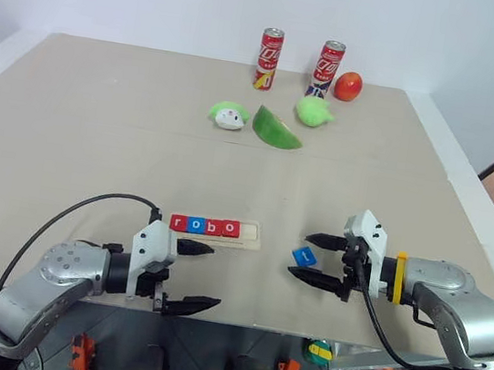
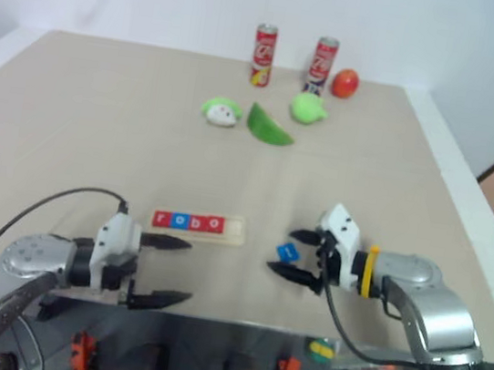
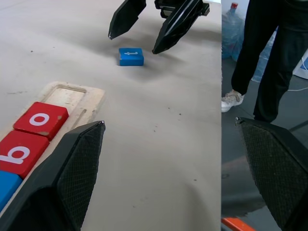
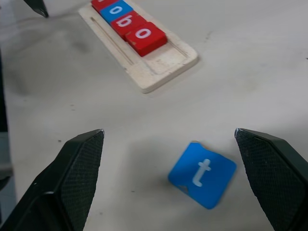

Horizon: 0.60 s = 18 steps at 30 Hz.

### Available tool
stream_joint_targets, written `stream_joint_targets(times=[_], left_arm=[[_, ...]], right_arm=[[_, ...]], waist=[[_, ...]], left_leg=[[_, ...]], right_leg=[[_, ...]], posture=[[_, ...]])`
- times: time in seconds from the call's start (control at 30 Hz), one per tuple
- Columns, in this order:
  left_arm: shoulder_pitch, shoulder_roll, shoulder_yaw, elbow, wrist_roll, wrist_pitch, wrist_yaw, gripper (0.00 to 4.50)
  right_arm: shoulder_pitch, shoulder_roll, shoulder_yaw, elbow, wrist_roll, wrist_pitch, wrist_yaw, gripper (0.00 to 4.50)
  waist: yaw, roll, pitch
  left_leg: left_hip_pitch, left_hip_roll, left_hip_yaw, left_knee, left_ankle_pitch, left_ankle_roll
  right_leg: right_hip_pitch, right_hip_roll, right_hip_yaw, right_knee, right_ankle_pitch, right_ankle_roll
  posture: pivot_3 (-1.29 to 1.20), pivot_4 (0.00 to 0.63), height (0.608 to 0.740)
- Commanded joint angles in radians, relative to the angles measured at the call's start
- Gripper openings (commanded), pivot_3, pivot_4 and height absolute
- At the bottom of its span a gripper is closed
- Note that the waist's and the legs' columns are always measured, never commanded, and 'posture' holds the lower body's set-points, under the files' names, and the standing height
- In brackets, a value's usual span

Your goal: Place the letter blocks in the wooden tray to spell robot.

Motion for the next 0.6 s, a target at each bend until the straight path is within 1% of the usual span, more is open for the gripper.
stream_joint_targets(times=[0.03, 0.13, 0.23, 0.33, 0.43, 0.6], left_arm=[[0.006, -0.02, 0.008, 0.0, 0.03, -0.054, 0.026, 4.5], [0.027, -0.034, 0.011, -0.001, 0.064, -0.094, 0.053, 4.5], [0.058, -0.04, 0.022, -0.008, 0.079, -0.113, 0.073, 4.5], [0.077, -0.041, 0.023, -0.013, 0.087, -0.122, 0.082, 4.5], [0.081, -0.05, 0.023, -0.022, 0.089, -0.122, 0.099, 4.5], [0.072, -0.071, 0.027, -0.02, 0.089, -0.129, 0.125, 4.5]], right_arm=[[0.002, 0.002, -0.015, 0.0, -0.025, -0.044, -0.024, 4.49], [0.035, 0.03, -0.057, -0.046, -0.024, 0.002, -0.121, 4.49], [0.108, 0.113, -0.137, -0.213, -0.008, 0.11, -0.315, 4.49], [0.182, 0.208, -0.167, -0.361, -0.04, 0.186, -0.493, 4.49], [0.224, 0.312, -0.148, -0.453, -0.069, 0.234, -0.64, 4.49], [0.256, 0.395, -0.072, -0.492, -0.107, 0.276, -0.748, 4.49]], waist=[[0.0, 0.0, 0.0], [0.001, 0.0, 0.0], [0.002, 0.0, 0.0], [0.002, 0.0, 0.0], [0.002, 0.0, 0.0], [0.0, 0.0, 0.0]], left_leg=[[0.0, 0.0, 0.0, 0.0, 0.0, 0.0], [0.0, 0.001, -0.001, 0.0, 0.0, 0.0], [0.0, 0.001, -0.001, -0.001, 0.0, 0.0], [0.0, 0.001, -0.001, -0.002, 0.0, 0.0], [0.0, 0.001, -0.001, -0.001, 0.0, -0.001], [0.001, 0.001, 0.0, 0.0, 0.0, -0.001]], right_leg=[[0.0, 0.0, 0.0, 0.0, 0.0, 0.0], [0.0, 0.0, 0.0, 0.0, 0.0, 0.0], [0.0, 0.0, 0.0, 0.0, 0.0, 0.0], [-0.001, 0.0, 0.0, 0.0, 0.0, 0.0], [0.0, 0.0, 0.0, 0.0, 0.0, 0.0], [0.0, -0.001, 0.002, 0.0, -0.001, -0.003]], posture=[[0.0, 0.15, 0.74], [0.0, 0.15, 0.74], [0.0, 0.15, 0.74], [0.0, 0.15, 0.74], [0.0, 0.15, 0.74], [0.0, 0.15, 0.74]])
